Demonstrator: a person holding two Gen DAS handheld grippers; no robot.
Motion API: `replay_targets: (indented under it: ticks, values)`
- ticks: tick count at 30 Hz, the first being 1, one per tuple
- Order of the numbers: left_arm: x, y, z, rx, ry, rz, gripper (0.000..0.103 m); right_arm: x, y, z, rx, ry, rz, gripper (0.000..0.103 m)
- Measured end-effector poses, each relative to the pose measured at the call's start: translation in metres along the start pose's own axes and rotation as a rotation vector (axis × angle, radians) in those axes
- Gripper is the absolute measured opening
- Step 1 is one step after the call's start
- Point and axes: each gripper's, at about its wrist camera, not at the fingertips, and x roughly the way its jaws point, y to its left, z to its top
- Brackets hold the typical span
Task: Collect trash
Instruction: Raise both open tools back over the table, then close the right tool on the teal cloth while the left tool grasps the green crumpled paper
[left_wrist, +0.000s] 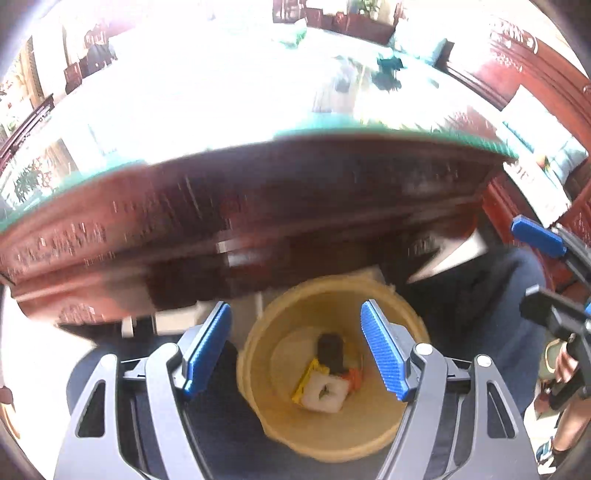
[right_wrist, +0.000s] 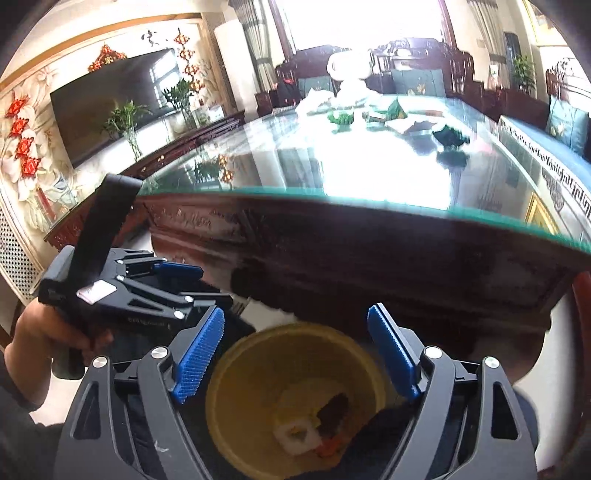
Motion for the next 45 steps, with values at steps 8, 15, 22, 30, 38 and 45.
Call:
replay_targets:
  ticks: [8,15,22,30,38,45]
  values:
    - [-0.017,0.014,0.093,-0.032,-0.168,0.015,0.089,0.000,-0.046,0.067,0.122,-0.133,-0.056,0.094]
    - [-0.010,0.021,0.175,-0.078,-0.259,0.078,0.099,0.019,-0.095,0.122,0.243,-0.160,-0.138,0.095]
    - [0.008,0.030,0.213,-0.090,-0.248,0.079,0.099,0.044,-0.122,0.145,0.288,-0.102,-0.158,0.095]
    - [0.043,0.046,0.252,-0.081,-0.234,0.141,0.099,0.074,-0.147,0.165,0.257,-0.034,-0.274,0.095]
    - [0.082,0.080,0.289,-0.133,-0.168,0.197,0.099,0.124,-0.189,0.185,0.196,0.116,-0.419,0.093]
    - [0.097,0.094,0.299,-0.172,-0.146,0.159,0.099,0.150,-0.192,0.194,0.171,0.190,-0.436,0.078]
